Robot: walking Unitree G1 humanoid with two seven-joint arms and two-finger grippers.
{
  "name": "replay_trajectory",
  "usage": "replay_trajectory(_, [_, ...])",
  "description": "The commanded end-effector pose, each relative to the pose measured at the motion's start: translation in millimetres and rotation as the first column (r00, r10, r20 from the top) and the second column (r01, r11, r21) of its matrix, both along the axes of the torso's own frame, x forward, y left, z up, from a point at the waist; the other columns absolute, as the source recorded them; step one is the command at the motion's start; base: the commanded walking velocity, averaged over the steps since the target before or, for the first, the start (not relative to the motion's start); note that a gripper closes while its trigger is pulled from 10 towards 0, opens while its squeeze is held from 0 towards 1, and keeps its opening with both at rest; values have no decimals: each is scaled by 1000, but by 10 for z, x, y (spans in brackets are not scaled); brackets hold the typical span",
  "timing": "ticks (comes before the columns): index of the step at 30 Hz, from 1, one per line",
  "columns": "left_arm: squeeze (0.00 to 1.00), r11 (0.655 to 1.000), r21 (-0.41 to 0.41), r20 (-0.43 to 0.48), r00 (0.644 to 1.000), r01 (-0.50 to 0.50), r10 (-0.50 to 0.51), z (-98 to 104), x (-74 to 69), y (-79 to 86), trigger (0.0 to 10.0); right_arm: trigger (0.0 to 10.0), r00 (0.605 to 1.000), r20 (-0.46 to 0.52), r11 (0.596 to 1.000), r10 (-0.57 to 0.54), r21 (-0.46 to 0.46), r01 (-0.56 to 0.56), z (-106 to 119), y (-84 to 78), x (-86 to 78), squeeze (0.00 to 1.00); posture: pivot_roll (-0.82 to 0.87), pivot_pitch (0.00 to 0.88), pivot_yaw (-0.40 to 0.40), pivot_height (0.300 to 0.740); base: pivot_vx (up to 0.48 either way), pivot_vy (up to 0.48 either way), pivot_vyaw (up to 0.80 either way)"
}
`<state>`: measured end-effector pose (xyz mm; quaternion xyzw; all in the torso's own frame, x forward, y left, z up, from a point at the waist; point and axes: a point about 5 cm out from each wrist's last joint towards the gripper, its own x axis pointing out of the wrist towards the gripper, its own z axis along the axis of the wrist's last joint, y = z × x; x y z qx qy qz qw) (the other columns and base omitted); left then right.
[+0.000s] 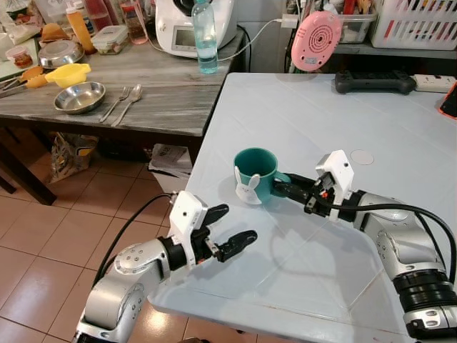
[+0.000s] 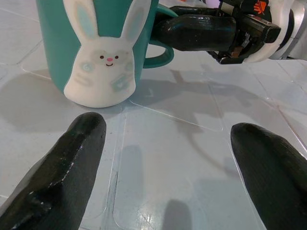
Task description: Setting the table
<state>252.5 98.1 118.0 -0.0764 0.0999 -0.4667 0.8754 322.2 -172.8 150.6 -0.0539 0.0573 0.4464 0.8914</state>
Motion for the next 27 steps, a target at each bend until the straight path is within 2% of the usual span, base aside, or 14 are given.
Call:
replay_trajectory(1, [0, 1000, 13, 5, 1000, 1, -1, -4, 3, 16, 10000, 0, 1000, 26, 1000, 0, 2, 0, 59, 15, 7, 0, -12, 83, 74, 740, 0, 0, 0])
replay_trajectory(14, [0, 997, -43, 63, 996, -57, 60, 132, 104, 29, 10000, 0, 998, 34, 999, -49, 2, 49, 6, -6, -22, 0, -14, 66, 66, 740, 0, 0, 0])
replay_trajectory(20, [0, 996, -44, 72, 995, -72, 75, 128, 132, 33, 10000, 0, 985, 61, 986, -163, 31, 162, -1, -81, -67, 0, -20, 39, 54, 740, 0, 0, 0])
replay_trajectory(25, [0, 992, -21, 78, 989, -127, 128, 89, 165, 84, 10000, 0, 965, 87, 968, -248, 60, 243, 25, -142, -111, 0, -25, 30, 52, 740, 0, 0, 0])
replay_trajectory(27, [0, 978, 7, 88, 974, -210, 209, 45, 225, 145, 10000, 0, 946, 111, 951, -306, 86, 298, 60, -172, -141, 0, -35, 19, 51, 740, 0, 0, 0])
